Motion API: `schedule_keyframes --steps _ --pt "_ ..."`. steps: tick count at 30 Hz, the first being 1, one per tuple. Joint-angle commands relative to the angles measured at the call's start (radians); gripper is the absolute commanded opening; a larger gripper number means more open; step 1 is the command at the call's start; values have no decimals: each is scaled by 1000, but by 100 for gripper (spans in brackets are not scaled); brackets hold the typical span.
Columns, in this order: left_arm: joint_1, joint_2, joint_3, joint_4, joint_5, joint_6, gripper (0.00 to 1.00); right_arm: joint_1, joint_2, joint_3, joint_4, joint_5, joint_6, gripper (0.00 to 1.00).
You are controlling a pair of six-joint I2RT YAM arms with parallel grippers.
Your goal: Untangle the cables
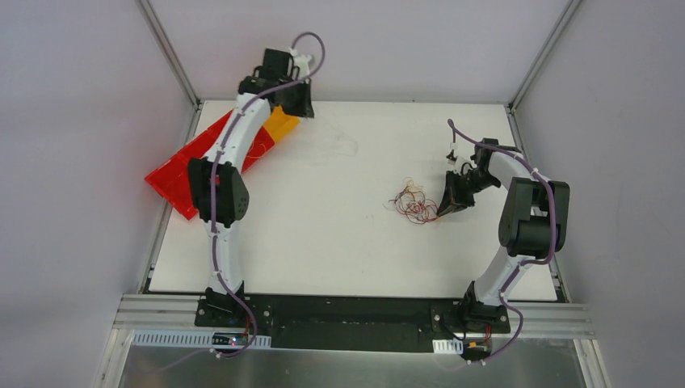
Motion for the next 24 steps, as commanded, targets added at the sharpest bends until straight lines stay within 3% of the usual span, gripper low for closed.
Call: schedule_keyframes --steps 1,7,13,16,24 --pt "100 -78 169 5 79 27 0 -5 2 36 -32 -29 2 0" --pt "196 -9 346 25 34 86 0 -5 2 41 -32 -32 5 0" --pt "250 11 386 94 -56 187 0 -5 2 38 -33 -28 6 0" --pt "255 -1 354 94 -101 213 0 -5 2 45 -35 -23 4 0" --pt "258 -87 165 92 -241 104 0 -5 9 43 -36 -22 5 0"
